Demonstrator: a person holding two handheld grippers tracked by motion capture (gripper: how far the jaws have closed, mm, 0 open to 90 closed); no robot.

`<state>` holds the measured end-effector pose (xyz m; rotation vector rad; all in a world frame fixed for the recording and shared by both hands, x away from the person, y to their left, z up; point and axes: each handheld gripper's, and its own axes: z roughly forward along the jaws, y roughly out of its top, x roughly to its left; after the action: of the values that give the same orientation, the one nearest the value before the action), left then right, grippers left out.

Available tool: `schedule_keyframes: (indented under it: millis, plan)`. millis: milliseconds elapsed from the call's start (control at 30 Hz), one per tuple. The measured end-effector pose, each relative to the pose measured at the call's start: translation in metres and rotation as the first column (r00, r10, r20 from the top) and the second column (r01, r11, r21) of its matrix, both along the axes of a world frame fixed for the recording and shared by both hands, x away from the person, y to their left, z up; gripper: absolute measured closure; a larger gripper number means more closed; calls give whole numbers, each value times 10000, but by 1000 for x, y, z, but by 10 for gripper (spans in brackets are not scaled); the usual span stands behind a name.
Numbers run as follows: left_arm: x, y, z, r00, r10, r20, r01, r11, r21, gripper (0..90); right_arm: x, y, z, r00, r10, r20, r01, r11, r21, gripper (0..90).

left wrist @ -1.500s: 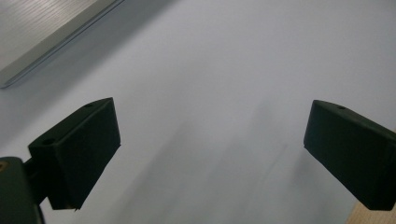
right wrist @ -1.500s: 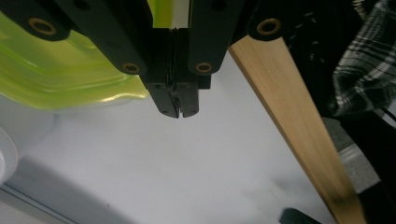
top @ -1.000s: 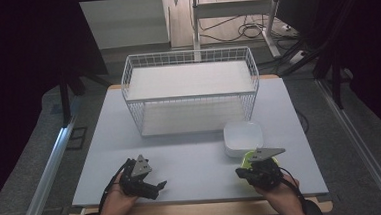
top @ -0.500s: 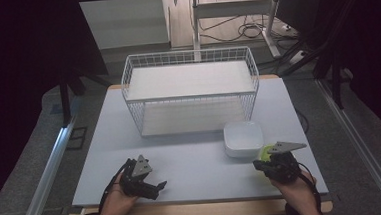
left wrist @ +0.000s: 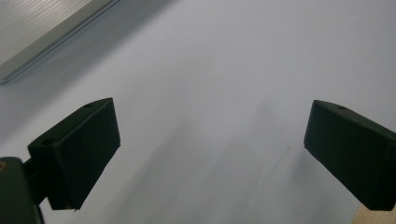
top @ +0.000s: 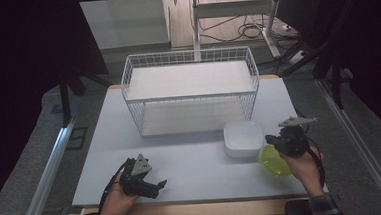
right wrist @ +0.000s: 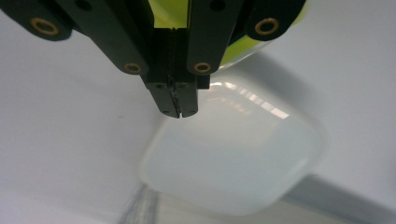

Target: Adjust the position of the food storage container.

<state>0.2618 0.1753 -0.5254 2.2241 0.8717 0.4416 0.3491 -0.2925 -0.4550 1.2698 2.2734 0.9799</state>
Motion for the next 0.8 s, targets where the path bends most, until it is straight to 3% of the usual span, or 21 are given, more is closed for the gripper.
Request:
schedule_keyframes:
  millis: [267, 600, 800]
  plan:
    - [0, 0, 0, 10000, -22, 6, 22, 9999, 103, 36, 32, 7, -11, 9967, -255, -774, 208, 9980, -604, 894]
    - [4, -3, 1, 10000, -14, -55, 14, 10000, 57, 36, 33, 29, -10, 9959, 215, -874, -274, 9974, -671, 894]
    - [20, -10, 8, 9986, 115, -510, -120, 9999, -85, 33, 34, 56, -12, 9920, 838, -948, -899, 9940, -621, 893]
